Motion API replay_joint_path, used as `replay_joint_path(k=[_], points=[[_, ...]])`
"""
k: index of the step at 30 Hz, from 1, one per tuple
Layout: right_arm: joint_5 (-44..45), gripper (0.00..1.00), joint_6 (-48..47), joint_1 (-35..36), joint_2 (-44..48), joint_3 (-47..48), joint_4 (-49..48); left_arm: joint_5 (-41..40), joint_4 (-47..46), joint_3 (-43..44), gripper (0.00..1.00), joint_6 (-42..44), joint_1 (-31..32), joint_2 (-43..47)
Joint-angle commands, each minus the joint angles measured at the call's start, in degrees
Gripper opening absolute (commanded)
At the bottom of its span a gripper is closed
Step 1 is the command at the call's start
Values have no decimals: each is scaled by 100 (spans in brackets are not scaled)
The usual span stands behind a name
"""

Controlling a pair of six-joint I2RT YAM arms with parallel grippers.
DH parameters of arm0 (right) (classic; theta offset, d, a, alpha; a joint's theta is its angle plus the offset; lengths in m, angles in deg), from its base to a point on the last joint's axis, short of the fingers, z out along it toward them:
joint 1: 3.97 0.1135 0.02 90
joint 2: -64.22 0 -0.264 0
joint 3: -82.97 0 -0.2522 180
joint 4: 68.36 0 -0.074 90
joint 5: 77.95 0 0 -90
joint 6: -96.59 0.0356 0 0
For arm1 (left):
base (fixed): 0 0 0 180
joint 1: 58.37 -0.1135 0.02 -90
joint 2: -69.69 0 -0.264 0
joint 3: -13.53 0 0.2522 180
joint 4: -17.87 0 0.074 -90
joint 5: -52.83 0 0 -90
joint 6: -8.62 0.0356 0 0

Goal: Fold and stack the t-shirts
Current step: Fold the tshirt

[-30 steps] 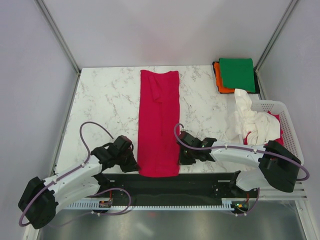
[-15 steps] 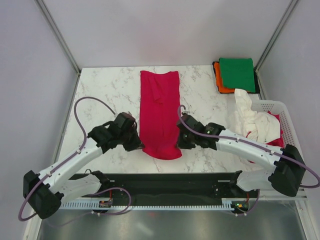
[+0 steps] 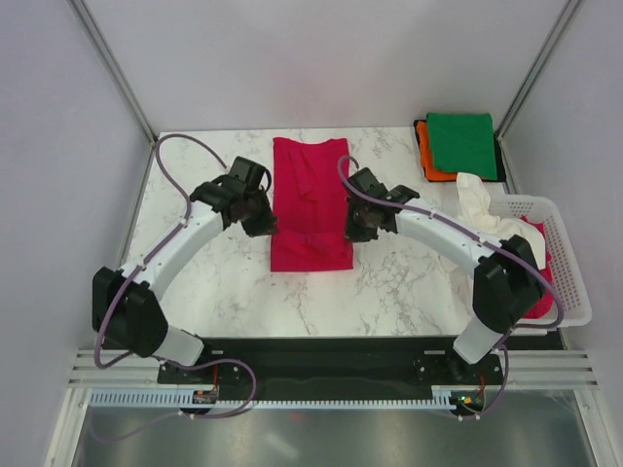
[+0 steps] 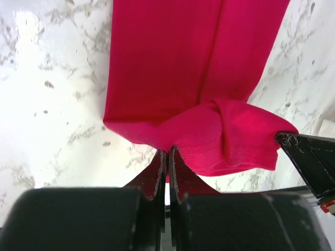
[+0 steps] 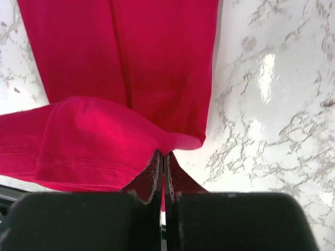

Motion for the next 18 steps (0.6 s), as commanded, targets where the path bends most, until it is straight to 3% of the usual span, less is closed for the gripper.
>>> replay_joint_path(k=[1,18], points=[[-243,0,-352,-273,-384,534,82,232,-145,535,2,597,-281,-567],[-674,0,-739,-915,-2169,1923,99,724,-374,1774,2,914,-844,-2476]])
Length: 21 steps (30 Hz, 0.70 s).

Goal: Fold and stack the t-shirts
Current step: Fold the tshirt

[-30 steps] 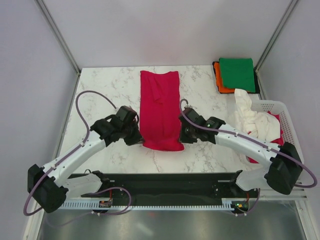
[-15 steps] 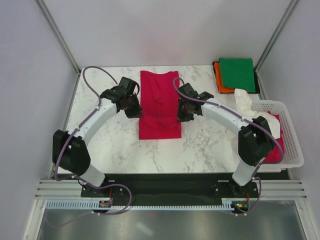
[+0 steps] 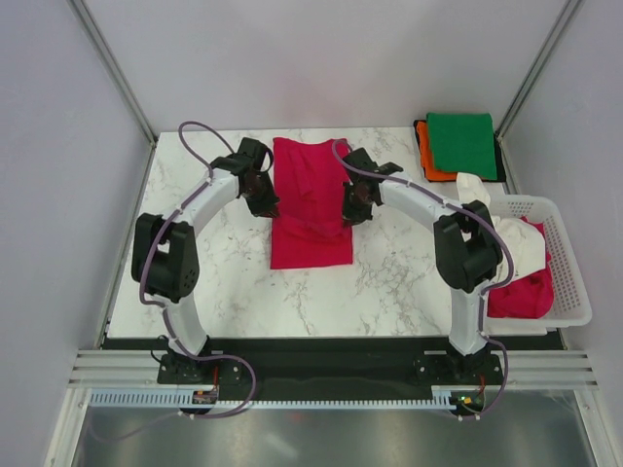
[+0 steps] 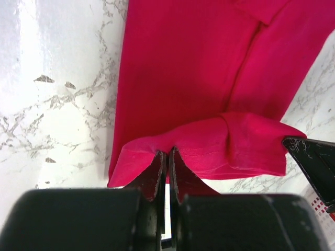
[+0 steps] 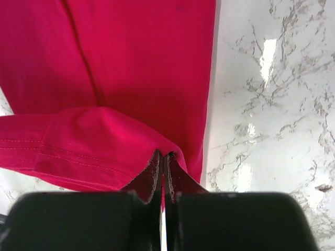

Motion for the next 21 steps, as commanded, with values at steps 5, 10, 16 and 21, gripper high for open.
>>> replay_joint_path(k=[5,10,16,21], points=[[-231,21,-197,-253,-590,730,18,372,-221,785,16,382,-211,-700],[-626,71,-373,-649,-872,1729,430,567,278,1437,55,690,-562,-1166],[-417,71,-567,-518,22,1112,573,453,491,1131,56,989,-896,-509],[-249,71,-383,446,1113,28,195,496,491,7,56,1174,-949,684]])
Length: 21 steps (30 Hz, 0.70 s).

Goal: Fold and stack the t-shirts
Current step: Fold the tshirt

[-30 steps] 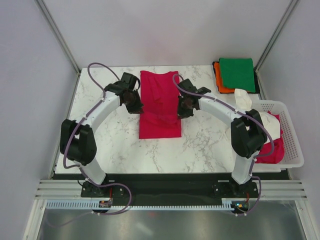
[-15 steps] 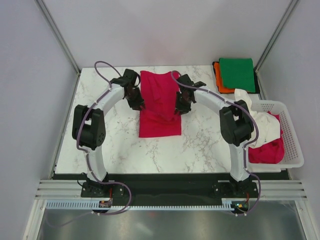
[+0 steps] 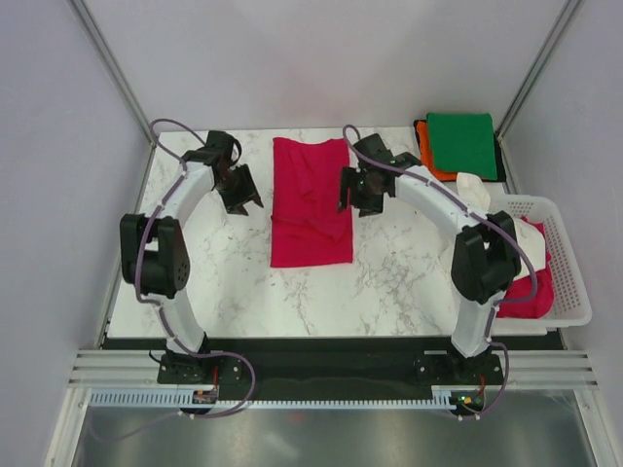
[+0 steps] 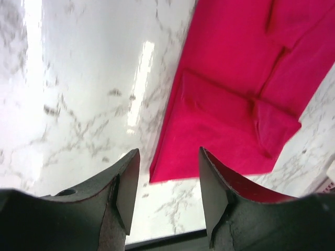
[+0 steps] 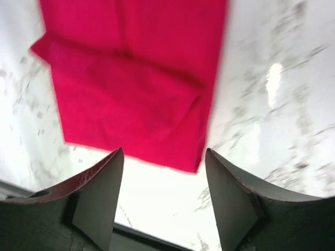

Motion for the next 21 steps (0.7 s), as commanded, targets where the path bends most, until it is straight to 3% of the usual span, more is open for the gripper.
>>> replay_joint_path(k=[1,5,11,15,21], points=[[105,71,116,860,629,-429,-166,125,158,-567,55,442,50,1115],[211,70,283,1370,384,-536,-289,99,141,-1559,54,661,50,2091],[229,68,302,1441,-311,-325,-351,-173,246,-2535,54,1118,50,3584],[325,67,231,1441,-698,-1,-263,-673,203,-3002,54,1137,50,4192],[466,67,-15,1328,-1269,421,8,-727,-184,-3600,53,953,50,4703]])
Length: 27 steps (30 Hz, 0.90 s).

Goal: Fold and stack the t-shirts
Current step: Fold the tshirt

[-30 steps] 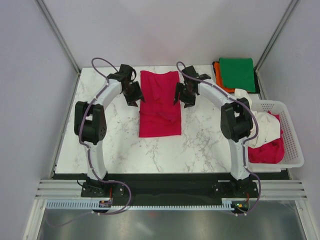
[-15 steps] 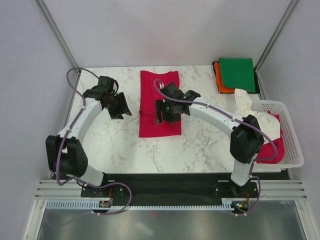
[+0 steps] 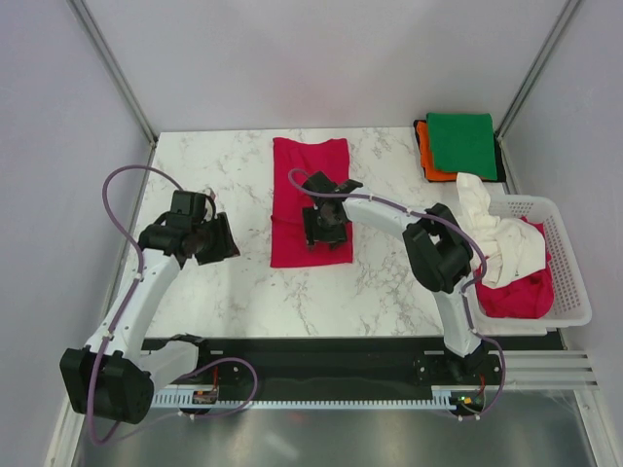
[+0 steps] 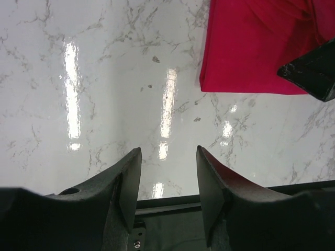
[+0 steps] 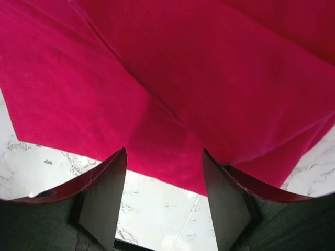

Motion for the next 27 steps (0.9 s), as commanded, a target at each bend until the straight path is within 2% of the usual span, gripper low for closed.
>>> replay_joint_path(k=[1,5,8,11,12,16,20,22,27], points=[[173,67,-231,-111,-261,520,173,-301,-322,-226,53,100,2,185],[278,67,-381,-444,-464,950,410,-327,-427,-366,52,3,2,317],[278,67,-521,-673,-719,1609,638,-380,-629,-612,52,-85,2,527],[507,67,-583,-1033,-1184,2732,1042,-380,-876,-859,52,-191,2,791],[342,66,-557,-1226,-1429,3397,1296,-389,-884,-859,52,-156,2,861],[-212,66,-557,-1377,-1389,4168,1264,-416,-911,-885,52,-147,2,880],[-468,67,-513,-1290,-704,3318,641,-363,-911,-877,51,-112,2,774],[-451,66,-513,-1228,-257,2589,491,-319,-920,-859,51,-112,2,695],[-381,66,-487,-648,466,1078,-63,-293,-937,-859,51,-94,2,669]])
